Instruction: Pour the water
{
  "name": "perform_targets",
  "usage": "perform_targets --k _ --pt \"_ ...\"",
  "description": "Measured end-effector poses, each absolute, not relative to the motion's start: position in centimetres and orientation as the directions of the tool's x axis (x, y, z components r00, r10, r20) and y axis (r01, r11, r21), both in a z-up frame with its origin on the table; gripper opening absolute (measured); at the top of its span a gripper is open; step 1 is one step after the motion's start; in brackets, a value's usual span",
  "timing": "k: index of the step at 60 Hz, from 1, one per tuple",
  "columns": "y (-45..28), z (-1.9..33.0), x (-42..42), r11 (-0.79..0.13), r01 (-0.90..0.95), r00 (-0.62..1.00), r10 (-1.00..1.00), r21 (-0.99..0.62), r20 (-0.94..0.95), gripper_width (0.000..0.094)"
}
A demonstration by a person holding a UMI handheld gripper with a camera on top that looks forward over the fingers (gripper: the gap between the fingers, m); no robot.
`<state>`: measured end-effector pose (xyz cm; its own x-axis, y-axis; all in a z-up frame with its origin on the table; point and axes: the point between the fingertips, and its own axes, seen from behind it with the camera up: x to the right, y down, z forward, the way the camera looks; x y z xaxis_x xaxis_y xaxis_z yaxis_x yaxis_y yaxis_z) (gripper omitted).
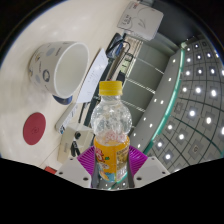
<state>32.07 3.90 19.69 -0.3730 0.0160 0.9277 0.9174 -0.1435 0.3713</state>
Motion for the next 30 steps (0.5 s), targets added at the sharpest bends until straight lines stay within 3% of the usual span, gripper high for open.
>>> perform_targets --k 9,18,23,30 --pt "4.2 18.5 31.7 -0.139 0.888 -0.436 0.039 0.437 0.899 0.0422" --pt "3.8 18.4 31.3 -0.124 0.917 -0.377 0.047 0.38 0.925 0.0423" --pt "3.7 18.6 31.6 -0.137 0.967 -0.206 0.069 0.213 0.976 0.0424" --pt "2.7 19.8 31.9 -0.17 0.968 0.203 0.09 -0.186 0.975 0.0425"
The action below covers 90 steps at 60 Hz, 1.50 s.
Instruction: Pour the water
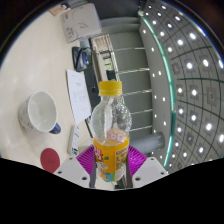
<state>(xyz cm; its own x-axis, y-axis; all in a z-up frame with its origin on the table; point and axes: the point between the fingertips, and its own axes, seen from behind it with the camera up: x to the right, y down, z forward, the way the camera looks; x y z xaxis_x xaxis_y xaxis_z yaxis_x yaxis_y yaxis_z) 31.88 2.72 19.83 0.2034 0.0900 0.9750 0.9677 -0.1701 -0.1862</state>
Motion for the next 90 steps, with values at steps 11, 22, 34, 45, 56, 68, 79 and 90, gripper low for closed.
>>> perform_targets --k 11,22,34,45,56,68,79,90 --pt "1.4 19.3 31.2 -0.237 0.635 0.771 0.134 -0.735 0.622 0.0424" --pt "1.2 14.0 31.3 -0.339 0.28 0.955 0.192 -0.898 0.225 0.0423" --pt "2.1 8.1 31.5 -0.385 0.13 0.975 0.216 -0.914 0.047 0.0426" --pt "2.4 5.3 31.9 -0.384 0.094 0.978 0.21 -0.919 0.012 0.0425" --pt "2.2 5.3 32.4 -0.376 0.071 0.982 0.191 -0.924 -0.002 0.0515" --pt "-0.2 5.7 33.5 -0.474 0.061 0.993 0.118 -0.878 0.005 0.0853" --pt "-7.3 10.7 33.1 -0.52 0.091 0.996 0.044 -0.849 0.079 0.0857" --pt "-17.8 16.6 29.2 -0.554 0.083 0.995 0.0 -0.828 0.1 0.0861"
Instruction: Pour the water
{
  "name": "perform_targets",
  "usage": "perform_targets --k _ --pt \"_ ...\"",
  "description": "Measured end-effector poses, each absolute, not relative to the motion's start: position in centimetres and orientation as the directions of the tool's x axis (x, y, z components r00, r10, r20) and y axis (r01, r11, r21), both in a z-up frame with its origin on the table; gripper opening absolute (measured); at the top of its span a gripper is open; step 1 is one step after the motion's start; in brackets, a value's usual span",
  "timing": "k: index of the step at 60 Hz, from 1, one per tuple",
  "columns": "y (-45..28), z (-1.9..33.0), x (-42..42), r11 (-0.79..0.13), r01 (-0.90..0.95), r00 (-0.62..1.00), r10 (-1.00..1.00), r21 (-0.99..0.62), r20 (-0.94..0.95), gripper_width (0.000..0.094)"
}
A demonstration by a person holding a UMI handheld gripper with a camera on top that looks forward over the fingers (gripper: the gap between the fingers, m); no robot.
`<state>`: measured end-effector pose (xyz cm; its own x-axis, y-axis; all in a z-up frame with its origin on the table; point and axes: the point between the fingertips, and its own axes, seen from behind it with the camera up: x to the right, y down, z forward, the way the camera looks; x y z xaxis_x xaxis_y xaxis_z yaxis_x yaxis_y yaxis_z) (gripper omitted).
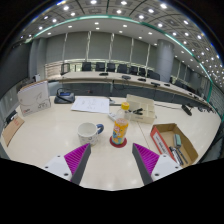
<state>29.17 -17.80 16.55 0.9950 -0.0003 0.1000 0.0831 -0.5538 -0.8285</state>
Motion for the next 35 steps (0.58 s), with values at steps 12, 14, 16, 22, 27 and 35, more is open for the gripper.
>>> perform_targets --k 12,14,16,22,27,35 --pt "-27.4 20.6 23.7 -0.558 0.086 0.995 -0.002 -0.826 0.105 0.0859" --pt "-28.6 21.1 23.0 -0.56 0.087 0.994 -0.002 -0.824 0.107 0.0857" --pt "-29.5 21.5 22.7 -0.561 0.089 0.994 -0.005 -0.823 0.111 0.0858" --pt "-31.6 22.8 21.5 -0.544 0.106 0.992 -0.001 -0.833 0.126 0.086" --pt "-32.7 23.5 20.8 -0.527 0.127 0.989 0.006 -0.84 0.146 0.0861" --pt "-34.0 23.0 19.7 -0.543 0.125 0.99 0.016 -0.83 0.139 0.0858"
